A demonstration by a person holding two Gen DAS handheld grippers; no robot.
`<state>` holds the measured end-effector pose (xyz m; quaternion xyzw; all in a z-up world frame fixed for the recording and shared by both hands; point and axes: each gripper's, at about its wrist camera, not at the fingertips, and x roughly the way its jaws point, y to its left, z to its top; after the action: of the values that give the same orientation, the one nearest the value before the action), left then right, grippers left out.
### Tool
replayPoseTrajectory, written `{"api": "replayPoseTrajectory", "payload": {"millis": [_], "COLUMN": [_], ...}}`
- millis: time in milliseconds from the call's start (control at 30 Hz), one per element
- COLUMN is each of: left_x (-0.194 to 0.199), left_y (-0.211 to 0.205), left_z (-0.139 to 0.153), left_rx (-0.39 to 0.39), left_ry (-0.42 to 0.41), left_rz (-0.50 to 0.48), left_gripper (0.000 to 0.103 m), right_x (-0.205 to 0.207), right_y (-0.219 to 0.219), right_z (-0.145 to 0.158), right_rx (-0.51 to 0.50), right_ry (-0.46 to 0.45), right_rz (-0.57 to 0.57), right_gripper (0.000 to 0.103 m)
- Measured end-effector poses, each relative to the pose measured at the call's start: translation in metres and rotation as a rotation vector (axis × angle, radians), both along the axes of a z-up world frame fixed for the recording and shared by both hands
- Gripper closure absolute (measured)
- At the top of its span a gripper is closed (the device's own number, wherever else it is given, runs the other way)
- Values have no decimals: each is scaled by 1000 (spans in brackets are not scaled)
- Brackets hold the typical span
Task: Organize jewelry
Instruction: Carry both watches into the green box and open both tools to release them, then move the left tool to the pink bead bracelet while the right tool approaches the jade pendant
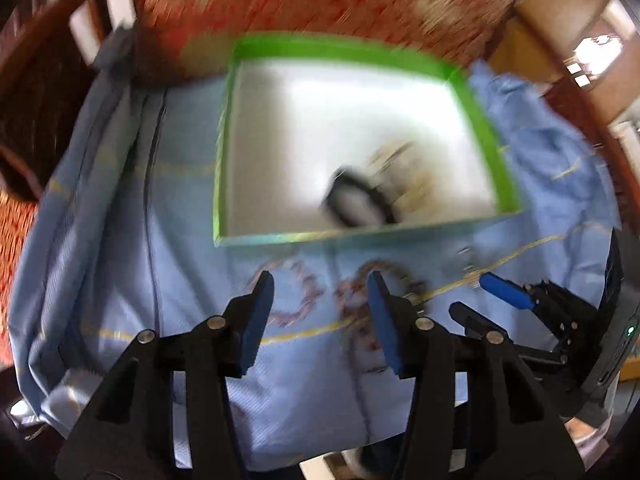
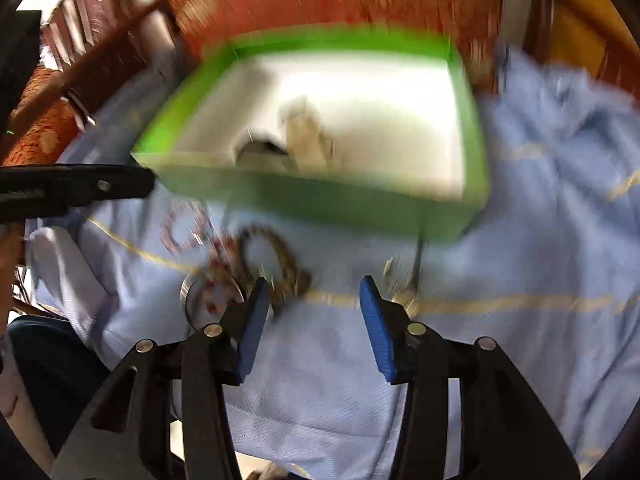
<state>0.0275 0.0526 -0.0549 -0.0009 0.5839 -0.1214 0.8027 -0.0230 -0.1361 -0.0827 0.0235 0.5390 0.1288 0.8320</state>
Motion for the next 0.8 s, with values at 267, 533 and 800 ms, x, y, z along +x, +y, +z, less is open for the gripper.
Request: {"api": "replayPoseTrajectory", "payload": {"millis": [267, 533, 800], "left_x": [9, 8, 9], "left_y": [-6, -14, -21], "left_z": [-17, -25, -29], "left_rx": [46, 80, 99], "left_ry": [40, 54, 61], "left_rz": [23, 7, -3], "left_gripper": [46, 43, 38], "right_x": [3, -14, -12], "right_y": [37, -7, -36], "right_z": [-27, -3, 26], "right_rx": [2, -4, 119], "right_ry": [26, 14, -33], "right_rz": [79, -1, -58], "right_gripper": [86, 89, 89]}}
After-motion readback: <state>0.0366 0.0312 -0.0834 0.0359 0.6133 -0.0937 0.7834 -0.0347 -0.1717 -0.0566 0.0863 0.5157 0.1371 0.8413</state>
